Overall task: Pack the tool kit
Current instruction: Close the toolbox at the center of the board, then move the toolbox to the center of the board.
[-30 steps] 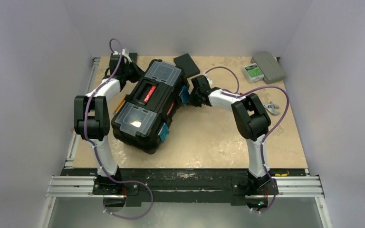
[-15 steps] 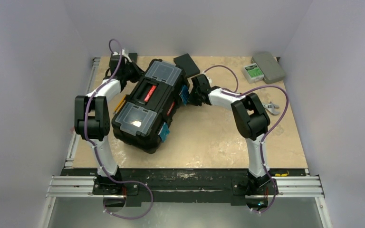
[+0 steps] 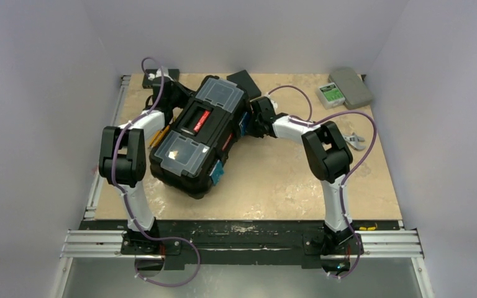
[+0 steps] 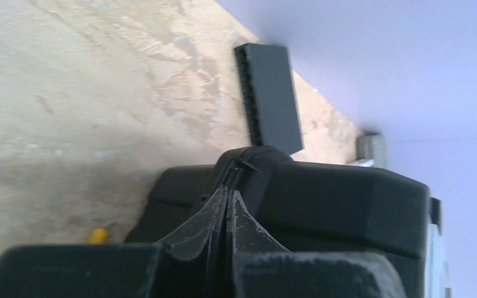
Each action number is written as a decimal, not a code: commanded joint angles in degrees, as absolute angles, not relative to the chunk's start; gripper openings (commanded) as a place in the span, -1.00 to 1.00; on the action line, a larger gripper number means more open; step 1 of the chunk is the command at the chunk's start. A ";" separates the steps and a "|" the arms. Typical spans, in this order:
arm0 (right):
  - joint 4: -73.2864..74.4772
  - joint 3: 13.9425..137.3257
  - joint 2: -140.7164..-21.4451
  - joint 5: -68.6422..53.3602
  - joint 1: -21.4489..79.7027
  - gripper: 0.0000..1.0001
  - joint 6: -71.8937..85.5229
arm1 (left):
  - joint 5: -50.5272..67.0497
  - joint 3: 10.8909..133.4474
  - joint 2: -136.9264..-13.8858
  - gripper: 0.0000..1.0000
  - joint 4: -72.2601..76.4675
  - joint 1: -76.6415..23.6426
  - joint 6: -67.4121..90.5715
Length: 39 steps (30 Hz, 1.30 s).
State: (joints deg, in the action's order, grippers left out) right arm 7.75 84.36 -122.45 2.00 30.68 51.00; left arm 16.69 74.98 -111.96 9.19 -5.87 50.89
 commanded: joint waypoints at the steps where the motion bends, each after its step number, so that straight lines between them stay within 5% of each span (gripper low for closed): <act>1: -23.23 88.66 -121.78 -7.15 37.52 -1.00 63.59 | 36.96 66.37 -115.18 -1.00 3.55 -29.80 50.57; 15: -9.75 80.73 -104.69 -2.70 35.31 -1.00 60.09 | 34.43 66.34 -107.08 -1.00 -2.33 -24.46 49.03; 27: -2.14 71.06 -90.37 -12.70 19.94 -1.00 56.38 | 31.72 73.24 -110.80 -1.00 6.64 -25.92 58.97; 39: 5.38 63.47 -77.63 -10.07 15.82 0.35 49.34 | 28.85 81.02 -98.71 0.12 -15.70 -15.36 42.67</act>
State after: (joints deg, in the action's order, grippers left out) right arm 3.57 65.69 -83.20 -11.20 16.32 52.86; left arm 28.38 77.12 -106.37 -4.56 -20.08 50.96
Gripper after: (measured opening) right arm 0.560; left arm 0.489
